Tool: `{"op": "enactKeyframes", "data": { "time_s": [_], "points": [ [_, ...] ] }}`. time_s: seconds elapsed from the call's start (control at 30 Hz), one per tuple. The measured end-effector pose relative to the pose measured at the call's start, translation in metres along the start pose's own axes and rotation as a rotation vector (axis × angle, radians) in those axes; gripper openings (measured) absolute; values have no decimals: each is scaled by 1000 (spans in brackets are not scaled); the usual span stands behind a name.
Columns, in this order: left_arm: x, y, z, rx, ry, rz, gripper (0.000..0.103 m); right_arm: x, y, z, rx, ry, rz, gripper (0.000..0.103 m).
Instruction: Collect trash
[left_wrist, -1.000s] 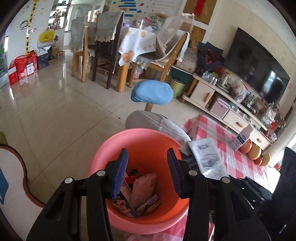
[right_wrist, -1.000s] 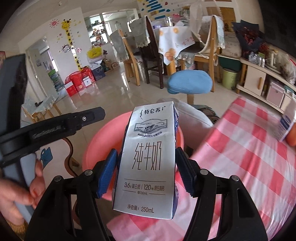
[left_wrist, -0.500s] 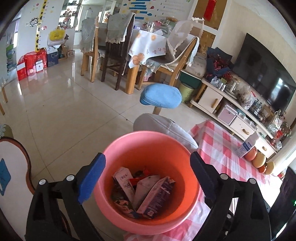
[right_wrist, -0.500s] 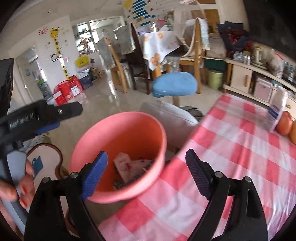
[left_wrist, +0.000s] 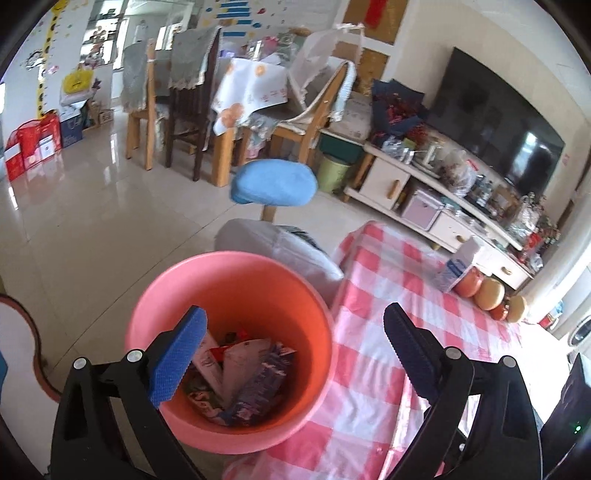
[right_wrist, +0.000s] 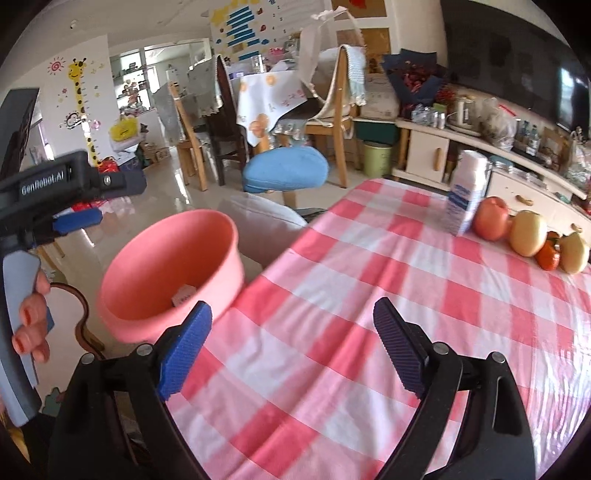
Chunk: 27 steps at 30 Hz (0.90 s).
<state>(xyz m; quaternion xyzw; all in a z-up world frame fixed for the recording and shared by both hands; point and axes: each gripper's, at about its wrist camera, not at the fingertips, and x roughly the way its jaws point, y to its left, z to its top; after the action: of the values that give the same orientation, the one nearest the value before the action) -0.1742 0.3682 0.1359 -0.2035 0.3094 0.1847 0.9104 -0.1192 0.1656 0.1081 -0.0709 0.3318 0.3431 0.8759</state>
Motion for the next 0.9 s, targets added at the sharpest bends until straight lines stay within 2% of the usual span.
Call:
{"op": "enactKeyframes", "data": {
  "time_s": [0.37,0.9],
  "points": [
    [-8,-58,-9,96,-30,-99,96,-43,-34,-14,-13,-48,-100,91],
    [-21,-140,-29,222,-52,-186,96,-87,-77,-29,15,-111,-211,91]
  ]
}}
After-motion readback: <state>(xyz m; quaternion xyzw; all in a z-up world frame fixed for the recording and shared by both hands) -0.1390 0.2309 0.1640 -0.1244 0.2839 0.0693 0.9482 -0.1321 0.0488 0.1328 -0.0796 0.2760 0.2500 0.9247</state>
